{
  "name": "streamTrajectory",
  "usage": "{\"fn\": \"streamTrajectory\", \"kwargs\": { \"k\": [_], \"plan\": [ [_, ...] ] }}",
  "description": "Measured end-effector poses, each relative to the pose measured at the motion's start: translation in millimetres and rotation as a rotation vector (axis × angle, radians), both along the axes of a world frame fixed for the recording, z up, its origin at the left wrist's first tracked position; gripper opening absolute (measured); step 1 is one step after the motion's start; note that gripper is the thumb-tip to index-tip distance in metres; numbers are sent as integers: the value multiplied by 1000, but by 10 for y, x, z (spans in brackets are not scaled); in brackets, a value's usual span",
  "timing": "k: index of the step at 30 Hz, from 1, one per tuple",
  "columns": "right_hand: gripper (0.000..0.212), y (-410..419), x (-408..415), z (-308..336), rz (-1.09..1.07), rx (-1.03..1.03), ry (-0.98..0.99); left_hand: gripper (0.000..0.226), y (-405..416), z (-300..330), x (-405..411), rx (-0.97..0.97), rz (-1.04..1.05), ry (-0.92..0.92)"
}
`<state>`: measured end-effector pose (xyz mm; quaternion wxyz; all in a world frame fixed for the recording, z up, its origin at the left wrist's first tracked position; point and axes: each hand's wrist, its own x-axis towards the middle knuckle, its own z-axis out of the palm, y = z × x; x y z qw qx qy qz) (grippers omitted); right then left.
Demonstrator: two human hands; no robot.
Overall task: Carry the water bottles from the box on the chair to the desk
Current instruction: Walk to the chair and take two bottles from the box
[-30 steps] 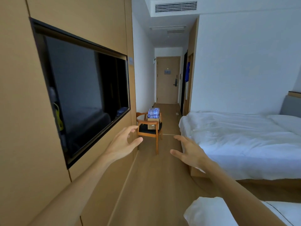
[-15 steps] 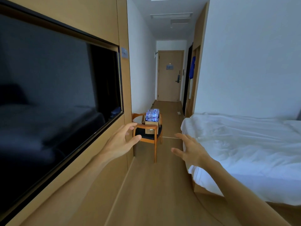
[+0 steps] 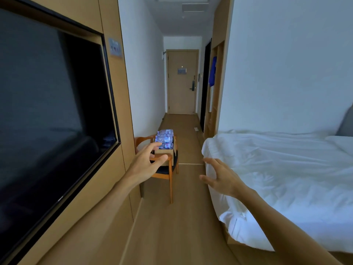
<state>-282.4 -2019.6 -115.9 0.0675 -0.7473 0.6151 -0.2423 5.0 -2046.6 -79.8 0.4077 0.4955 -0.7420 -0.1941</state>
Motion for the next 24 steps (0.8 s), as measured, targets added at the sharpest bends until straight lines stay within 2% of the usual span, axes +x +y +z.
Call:
{"fn": "streamTrajectory", "kwargs": {
  "k": [10,24],
  "plan": [
    [70,-1968,-456,-361,16,21,-24,49,-1998,-319,-463,51,-19,-27],
    [69,-4791,-1201,-520,149,73,-108,51,-4379,-373,-1339,108,73,-10]
  ]
}}
